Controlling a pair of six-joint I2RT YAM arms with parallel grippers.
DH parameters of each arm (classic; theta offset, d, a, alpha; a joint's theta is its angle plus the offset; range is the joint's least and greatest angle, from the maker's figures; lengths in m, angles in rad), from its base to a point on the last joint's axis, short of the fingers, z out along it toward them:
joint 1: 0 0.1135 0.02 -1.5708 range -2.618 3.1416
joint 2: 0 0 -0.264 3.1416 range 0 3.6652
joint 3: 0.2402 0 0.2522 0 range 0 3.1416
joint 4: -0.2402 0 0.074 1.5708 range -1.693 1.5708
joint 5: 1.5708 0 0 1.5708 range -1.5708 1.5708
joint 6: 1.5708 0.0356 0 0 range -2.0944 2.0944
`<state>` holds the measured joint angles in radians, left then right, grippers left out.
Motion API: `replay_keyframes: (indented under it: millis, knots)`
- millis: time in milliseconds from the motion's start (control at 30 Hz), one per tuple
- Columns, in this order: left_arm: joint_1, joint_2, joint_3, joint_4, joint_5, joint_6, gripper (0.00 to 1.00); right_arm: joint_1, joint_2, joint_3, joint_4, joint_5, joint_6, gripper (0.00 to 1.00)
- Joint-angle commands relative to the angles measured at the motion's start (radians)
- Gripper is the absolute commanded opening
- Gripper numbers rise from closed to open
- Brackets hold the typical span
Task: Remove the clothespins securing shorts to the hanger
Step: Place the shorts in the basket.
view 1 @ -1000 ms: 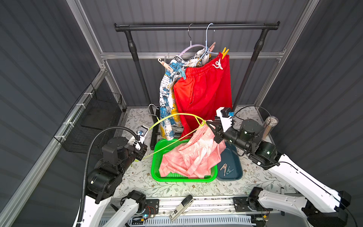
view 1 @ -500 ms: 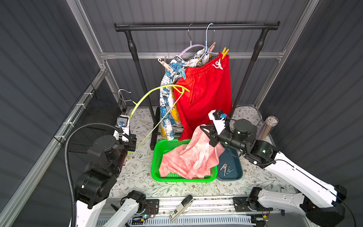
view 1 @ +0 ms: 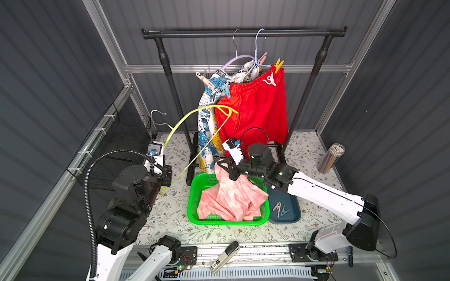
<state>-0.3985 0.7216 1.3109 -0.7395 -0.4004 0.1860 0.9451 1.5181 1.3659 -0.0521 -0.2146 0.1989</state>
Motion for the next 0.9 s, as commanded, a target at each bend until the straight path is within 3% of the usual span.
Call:
replay_keyframes:
  millis: [0, 200, 400, 667, 767, 867]
  knots:
    - [0.003, -0.018, -0.002, 0.029, 0.000, -0.029, 0.00, 0.031, 0.064, 0.061, 0.074, -0.076, 0.047, 0.00]
    - [0.003, -0.019, -0.008, 0.025, -0.005, -0.023, 0.00, 0.046, 0.170, 0.095, 0.126, -0.191, 0.152, 0.01]
    - [0.003, -0.027, -0.012, 0.018, -0.002, -0.014, 0.00, 0.046, 0.202, 0.048, 0.100, -0.149, 0.131, 0.10]
    - [0.003, -0.014, -0.027, 0.029, 0.021, -0.022, 0.00, 0.045, 0.205, 0.000, -0.011, -0.054, 0.087, 0.11]
    - [0.003, -0.007, -0.027, 0.031, 0.033, -0.023, 0.00, 0.044, 0.170, -0.051, -0.047, -0.010, 0.067, 0.20]
    - [0.003, 0.001, -0.028, 0.037, 0.046, -0.027, 0.00, 0.044, 0.142, -0.096, -0.098, 0.022, 0.049, 0.41]
